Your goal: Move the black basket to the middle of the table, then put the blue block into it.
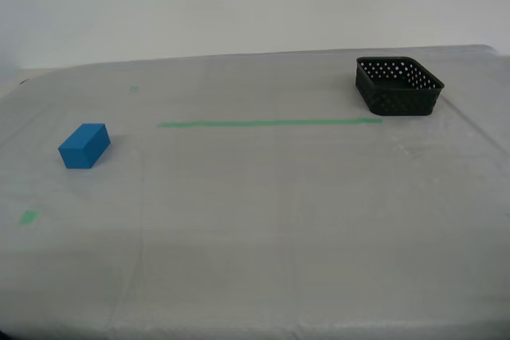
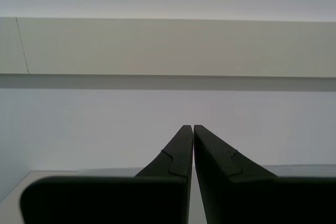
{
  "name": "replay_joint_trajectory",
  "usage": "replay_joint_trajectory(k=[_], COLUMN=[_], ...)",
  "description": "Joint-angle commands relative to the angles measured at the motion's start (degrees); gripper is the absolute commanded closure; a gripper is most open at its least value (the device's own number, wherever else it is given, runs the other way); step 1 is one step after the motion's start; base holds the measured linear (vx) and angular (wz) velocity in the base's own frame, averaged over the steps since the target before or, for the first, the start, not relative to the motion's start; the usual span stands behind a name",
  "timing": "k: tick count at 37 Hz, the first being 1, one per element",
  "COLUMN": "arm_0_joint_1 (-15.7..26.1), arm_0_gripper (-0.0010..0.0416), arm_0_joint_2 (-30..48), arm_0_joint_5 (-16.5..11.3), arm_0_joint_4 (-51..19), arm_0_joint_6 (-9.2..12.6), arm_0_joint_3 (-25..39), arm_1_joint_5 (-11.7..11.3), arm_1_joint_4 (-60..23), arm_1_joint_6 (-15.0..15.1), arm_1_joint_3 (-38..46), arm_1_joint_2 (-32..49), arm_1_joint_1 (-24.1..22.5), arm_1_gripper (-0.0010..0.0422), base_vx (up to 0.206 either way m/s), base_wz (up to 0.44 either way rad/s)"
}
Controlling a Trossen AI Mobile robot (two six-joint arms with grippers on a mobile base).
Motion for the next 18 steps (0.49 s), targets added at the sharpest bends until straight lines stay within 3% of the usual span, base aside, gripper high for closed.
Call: replay_joint_trajectory(k=[1, 7, 18], arm_0_joint_1=[-0.2, -0.4, -0.5], arm_0_gripper=[0.0406, 0.0406, 0.0406], arm_0_joint_2=[2.1, 4.6, 5.0], arm_0_joint_5=[-0.2, -0.2, -0.4], arm_0_joint_4=[-2.1, -4.5, -5.0], arm_0_joint_6=[-1.0, -3.3, -3.5], arm_0_joint_3=[2.2, 6.0, 10.4], arm_1_joint_5=[0.0, 0.0, 0.0], arm_1_joint_4=[0.3, 0.2, 0.2], arm_1_joint_6=[0.1, 0.1, 0.1], arm_1_joint_3=[0.0, 0.0, 0.0], arm_1_joint_2=[0.0, 0.0, 0.0], arm_1_joint_1=[0.0, 0.0, 0.0], arm_1_gripper=[0.0412, 0.0412, 0.0412], base_vx=[0.000, 0.000, 0.000], base_wz=[0.000, 0.000, 0.000])
